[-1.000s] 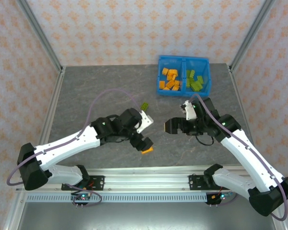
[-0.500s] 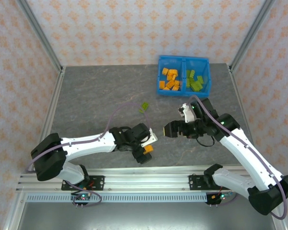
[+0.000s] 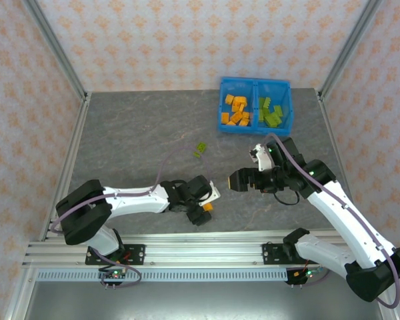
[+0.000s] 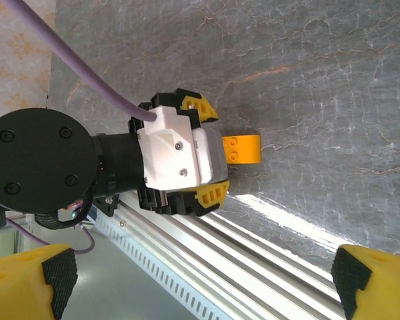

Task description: Sort the legos into containers by color

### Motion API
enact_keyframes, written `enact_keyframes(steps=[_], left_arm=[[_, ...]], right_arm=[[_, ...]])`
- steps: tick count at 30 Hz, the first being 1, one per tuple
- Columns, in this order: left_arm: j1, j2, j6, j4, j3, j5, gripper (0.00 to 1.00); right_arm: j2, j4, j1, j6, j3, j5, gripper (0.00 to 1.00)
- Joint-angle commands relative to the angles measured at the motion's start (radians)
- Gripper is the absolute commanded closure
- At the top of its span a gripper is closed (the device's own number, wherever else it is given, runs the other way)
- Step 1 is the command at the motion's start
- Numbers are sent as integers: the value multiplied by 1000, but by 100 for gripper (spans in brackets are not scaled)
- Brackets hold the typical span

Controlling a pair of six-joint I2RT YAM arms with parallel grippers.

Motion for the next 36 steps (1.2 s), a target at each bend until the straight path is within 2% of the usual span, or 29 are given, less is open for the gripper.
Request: enact_keyframes(steps=[1,7,9,12,19,26,31,36], left_arm=[[-10,27,11,22,-6,-29,30],[-26,81,8,15,0,-10,49],[-28,90,0,20,-4,-10,59],[-27,83,-12,38,-15,-5,65],[-16,-17,-55,69,-12,-14,70],[133,-153,-145,184,7,36,71],[267,-50,-186,238,206,9,72],[341,198,-196,158,579,-33,73]], right_arm=[[-8,-19,-3,10,3,27,1],[-2,-11,-2,11,14,33,1],[4,-12,-1,9,21,36,1],[11,-11,-1,7,22,37,1],[11,-5,-3,11,23,48,0],[-35,68,-2,84,29,157,0],[-59,184,-3,178,56,321,1],[-59,251,-2,235,67,439,1]])
